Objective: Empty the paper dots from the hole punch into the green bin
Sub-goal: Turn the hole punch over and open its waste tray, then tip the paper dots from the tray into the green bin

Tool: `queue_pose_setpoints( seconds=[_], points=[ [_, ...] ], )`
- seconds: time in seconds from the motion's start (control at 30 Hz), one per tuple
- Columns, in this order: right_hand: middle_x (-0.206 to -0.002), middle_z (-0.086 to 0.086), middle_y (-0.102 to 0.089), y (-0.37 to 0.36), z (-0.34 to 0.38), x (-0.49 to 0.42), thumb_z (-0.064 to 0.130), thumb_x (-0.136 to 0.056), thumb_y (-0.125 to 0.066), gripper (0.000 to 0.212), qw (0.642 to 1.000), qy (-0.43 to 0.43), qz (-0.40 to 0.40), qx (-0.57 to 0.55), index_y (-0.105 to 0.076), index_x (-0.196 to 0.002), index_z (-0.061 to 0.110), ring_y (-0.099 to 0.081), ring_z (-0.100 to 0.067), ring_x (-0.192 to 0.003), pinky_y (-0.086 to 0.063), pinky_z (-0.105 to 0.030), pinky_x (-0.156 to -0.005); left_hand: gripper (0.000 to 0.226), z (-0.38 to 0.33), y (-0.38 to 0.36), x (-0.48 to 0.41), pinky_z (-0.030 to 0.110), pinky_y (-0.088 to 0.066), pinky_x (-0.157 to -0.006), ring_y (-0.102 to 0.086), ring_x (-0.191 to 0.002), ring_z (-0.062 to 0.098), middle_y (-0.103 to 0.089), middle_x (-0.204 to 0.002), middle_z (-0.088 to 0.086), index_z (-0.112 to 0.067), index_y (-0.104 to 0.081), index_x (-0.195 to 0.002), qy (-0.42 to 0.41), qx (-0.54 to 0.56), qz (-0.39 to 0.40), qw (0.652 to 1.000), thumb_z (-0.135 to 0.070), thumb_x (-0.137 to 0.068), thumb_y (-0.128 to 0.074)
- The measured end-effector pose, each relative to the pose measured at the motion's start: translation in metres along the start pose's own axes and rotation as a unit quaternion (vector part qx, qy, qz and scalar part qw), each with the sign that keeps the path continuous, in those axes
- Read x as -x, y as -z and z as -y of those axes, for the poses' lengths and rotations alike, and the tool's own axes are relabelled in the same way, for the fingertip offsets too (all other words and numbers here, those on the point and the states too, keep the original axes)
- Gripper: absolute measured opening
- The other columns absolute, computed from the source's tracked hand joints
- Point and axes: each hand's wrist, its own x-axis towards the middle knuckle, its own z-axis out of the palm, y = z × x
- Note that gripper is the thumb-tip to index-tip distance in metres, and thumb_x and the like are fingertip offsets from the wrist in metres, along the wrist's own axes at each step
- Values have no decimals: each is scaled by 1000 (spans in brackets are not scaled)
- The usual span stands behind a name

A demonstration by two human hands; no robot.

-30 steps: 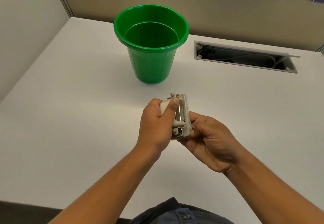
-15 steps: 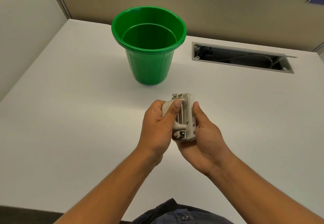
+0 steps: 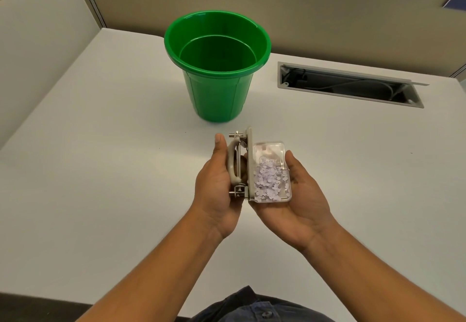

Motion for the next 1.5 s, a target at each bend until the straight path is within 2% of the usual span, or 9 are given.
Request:
queue_pose_setpoints(
  seconds=[0.2,0.3,0.4,0.63,1.13,1.27,1.37,1.4,1.5],
  points=[
    [-114,-21,-67,-1,1,3,39,-91,-56,52,999,-18,-5,-49,-61,-130,5,-54,-32,-119,-32,-41,-115,41,-1,6,-1,26,-57,-53,-62,-72,19,-62,-86,12,-18,-69,-101,52,144,25,988,-53,-92,-50],
    [-103,-21,-71,-3,3,5,39,-89,-56,56,998,-19,14,-53,-58,-131,2,-60,-31,-94,-45,-35,-98,45,0,9,-1,25,-53,-46,-57,-75,22,-61,-83,14,-16,-70,-97,80,195,49,976,-55,-92,-48],
    [-104,-20,-71,-5,4,5,41,-91,-52,57,999,-15,25,-41,-56,-134,3,-60,-29,-87,-51,-38,-79,55,1,12,-2,24,-53,-47,-59,-67,26,-57,-86,19,-13,-78,-77,84,218,55,971,-55,-93,-46],
    [-108,-19,-70,-3,3,0,40,-91,-51,58,998,-12,30,-48,-51,-141,10,-62,-28,-85,-51,-38,-81,71,3,16,-8,23,-47,-40,-60,-42,23,-61,-47,11,-8,-73,-58,75,268,71,958,-45,-102,-31],
    [-107,-17,-76,-123,102,-59,43,-98,-47,44,987,126,45,84,-66,-117,8,-66,-23,-96,-55,-31,-85,50,-37,8,-33,26,-40,-35,-45,-37,18,-49,-49,6,-9,-75,-68,74,305,42,948,-45,-92,-51],
    [-106,-16,-72,-163,126,-107,43,-100,-44,47,962,186,41,198,-56,-128,7,-63,-23,-97,-54,-37,-88,40,-48,-2,-42,24,-35,-38,-42,-36,19,-46,-48,6,-8,-72,-69,70,316,46,945,-44,-80,-58],
    [-127,-15,-65,-176,138,-144,42,-99,-48,52,877,245,-8,414,-51,-137,6,-58,-32,-120,-42,-49,-107,40,-54,-6,-48,24,-38,-36,-44,-36,20,-47,-48,9,-6,-74,-72,70,335,53,938,-44,-77,-60],
    [-134,-14,-62,-178,139,-154,42,-99,-48,53,791,270,-17,549,-51,-139,8,-56,-33,-124,-42,-48,-107,41,-56,-6,-50,25,-40,-35,-45,-36,20,-47,-48,9,-6,-73,-72,71,340,54,936,-44,-79,-60],
    [-142,-17,-56,-177,144,-181,41,-100,-48,55,431,260,-10,864,-39,-149,17,-57,-34,-122,-46,-44,-103,41,-58,-3,-55,28,-44,-34,-47,-35,21,-49,-47,10,-8,-73,-75,78,344,44,935,-45,-84,-59]
  ],
)
